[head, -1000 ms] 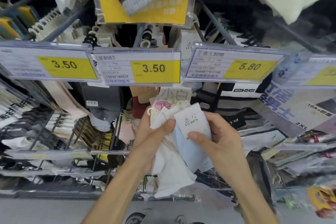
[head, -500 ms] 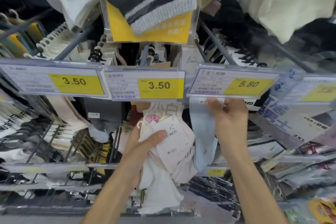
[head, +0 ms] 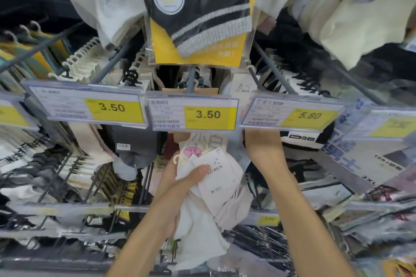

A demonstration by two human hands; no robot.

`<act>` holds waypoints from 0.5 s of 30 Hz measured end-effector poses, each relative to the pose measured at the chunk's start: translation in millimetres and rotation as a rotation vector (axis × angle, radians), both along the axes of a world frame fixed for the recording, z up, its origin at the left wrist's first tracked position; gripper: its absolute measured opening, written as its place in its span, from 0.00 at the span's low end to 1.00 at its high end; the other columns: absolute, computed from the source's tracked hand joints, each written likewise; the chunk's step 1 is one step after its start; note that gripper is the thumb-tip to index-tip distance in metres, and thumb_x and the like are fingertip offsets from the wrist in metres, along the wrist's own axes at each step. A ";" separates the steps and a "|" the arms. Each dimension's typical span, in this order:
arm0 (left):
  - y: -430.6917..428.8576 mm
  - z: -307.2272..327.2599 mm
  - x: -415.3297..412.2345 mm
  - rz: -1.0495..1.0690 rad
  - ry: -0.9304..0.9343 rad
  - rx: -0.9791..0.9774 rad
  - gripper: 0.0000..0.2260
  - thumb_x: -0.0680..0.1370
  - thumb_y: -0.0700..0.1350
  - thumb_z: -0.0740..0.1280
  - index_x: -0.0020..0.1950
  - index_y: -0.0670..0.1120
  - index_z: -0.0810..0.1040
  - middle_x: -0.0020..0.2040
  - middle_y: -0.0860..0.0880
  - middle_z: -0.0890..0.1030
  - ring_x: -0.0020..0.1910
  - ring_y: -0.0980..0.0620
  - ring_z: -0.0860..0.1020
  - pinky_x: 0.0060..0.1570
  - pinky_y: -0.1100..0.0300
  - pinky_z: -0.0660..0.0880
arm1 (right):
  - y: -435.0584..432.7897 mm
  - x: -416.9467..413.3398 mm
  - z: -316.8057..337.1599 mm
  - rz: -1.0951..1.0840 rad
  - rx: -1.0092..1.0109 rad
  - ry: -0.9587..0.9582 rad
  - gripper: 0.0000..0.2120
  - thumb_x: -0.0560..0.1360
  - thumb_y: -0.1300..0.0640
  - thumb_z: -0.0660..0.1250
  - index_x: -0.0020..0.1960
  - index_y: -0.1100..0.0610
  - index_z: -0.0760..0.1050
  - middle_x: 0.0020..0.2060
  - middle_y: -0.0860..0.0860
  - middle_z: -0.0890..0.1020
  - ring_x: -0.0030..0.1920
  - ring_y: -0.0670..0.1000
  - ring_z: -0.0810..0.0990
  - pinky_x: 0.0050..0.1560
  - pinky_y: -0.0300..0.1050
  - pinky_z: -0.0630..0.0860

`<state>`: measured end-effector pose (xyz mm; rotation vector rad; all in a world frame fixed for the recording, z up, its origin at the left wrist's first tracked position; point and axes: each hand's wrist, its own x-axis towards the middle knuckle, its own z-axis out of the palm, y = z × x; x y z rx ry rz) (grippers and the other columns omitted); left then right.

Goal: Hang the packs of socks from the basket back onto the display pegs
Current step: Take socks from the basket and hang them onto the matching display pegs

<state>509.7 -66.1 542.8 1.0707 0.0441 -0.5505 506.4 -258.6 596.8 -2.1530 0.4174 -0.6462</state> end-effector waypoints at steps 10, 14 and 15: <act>2.0 -9.0 3.4 -0.181 -0.111 -0.082 0.32 0.61 0.35 0.79 0.64 0.50 0.77 0.54 0.42 0.85 0.51 0.43 0.85 0.41 0.52 0.82 | 33.3 -70.1 -29.4 0.170 0.416 0.014 0.18 0.69 0.61 0.77 0.52 0.44 0.77 0.46 0.45 0.85 0.45 0.46 0.84 0.42 0.45 0.81; 1.6 -14.3 3.0 -0.205 -0.098 -0.109 0.29 0.64 0.31 0.73 0.64 0.48 0.76 0.52 0.43 0.86 0.48 0.45 0.86 0.40 0.53 0.82 | 17.0 -78.3 -23.9 0.130 0.594 -0.123 0.14 0.70 0.65 0.74 0.49 0.51 0.76 0.44 0.49 0.86 0.41 0.46 0.84 0.37 0.40 0.80; 0.4 -14.4 2.6 -0.193 -0.096 -0.110 0.27 0.66 0.31 0.72 0.62 0.49 0.77 0.52 0.43 0.86 0.47 0.45 0.86 0.41 0.53 0.82 | 14.1 -82.8 -22.5 0.156 0.628 -0.143 0.13 0.70 0.64 0.74 0.49 0.50 0.77 0.44 0.50 0.86 0.41 0.46 0.84 0.37 0.39 0.79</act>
